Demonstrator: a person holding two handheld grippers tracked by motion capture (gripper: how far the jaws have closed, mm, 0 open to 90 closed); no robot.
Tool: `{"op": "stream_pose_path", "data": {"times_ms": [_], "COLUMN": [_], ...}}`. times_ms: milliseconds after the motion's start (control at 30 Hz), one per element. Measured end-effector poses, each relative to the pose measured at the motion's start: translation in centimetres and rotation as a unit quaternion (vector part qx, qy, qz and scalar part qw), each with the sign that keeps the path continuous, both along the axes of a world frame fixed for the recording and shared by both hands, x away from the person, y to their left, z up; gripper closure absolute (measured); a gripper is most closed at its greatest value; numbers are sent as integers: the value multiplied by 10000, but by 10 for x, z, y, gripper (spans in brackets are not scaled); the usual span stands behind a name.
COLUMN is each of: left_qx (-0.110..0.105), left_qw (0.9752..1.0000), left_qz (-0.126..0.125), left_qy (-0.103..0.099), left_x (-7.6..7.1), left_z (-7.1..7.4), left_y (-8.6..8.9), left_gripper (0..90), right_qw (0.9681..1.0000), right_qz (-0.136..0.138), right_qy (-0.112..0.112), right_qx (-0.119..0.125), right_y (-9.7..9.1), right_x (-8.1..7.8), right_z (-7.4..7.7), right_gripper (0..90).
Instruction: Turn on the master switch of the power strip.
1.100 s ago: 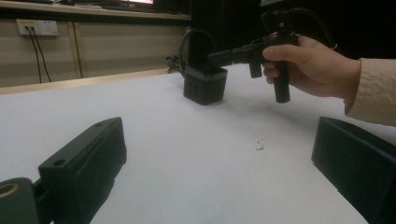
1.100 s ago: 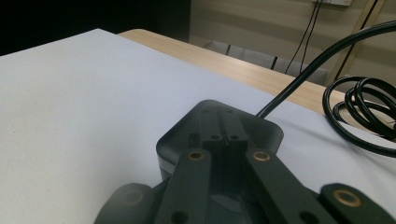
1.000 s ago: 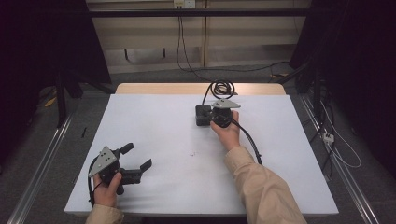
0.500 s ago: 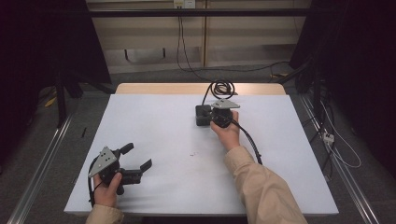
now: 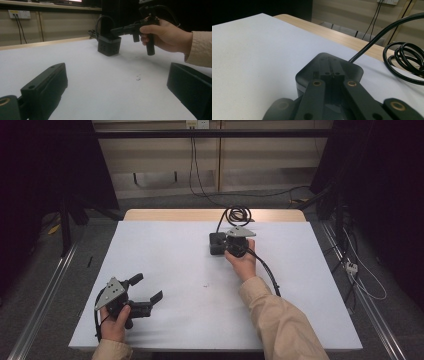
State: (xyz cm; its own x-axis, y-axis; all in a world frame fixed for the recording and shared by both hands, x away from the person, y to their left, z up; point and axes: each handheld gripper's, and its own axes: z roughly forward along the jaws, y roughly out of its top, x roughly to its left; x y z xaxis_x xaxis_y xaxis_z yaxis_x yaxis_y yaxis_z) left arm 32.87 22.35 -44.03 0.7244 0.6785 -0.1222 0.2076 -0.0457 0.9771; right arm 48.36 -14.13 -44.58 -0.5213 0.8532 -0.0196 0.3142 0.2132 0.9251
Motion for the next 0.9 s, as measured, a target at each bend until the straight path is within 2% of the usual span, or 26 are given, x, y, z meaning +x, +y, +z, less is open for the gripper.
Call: {"op": "stream_pose_path", "data": {"times_ms": [900], "left_qx": [17], "left_qw": [10000], "left_qz": [-15], "left_qy": [-26], "left_x": [0], "left_z": [1], "left_y": [-1], "left_gripper": [26], "right_qw": [10000], "right_qz": [-44], "right_qy": [-1], "right_qx": [-63], "right_y": [2], "right_x": [-1], "right_z": [0], "right_gripper": [900]}}
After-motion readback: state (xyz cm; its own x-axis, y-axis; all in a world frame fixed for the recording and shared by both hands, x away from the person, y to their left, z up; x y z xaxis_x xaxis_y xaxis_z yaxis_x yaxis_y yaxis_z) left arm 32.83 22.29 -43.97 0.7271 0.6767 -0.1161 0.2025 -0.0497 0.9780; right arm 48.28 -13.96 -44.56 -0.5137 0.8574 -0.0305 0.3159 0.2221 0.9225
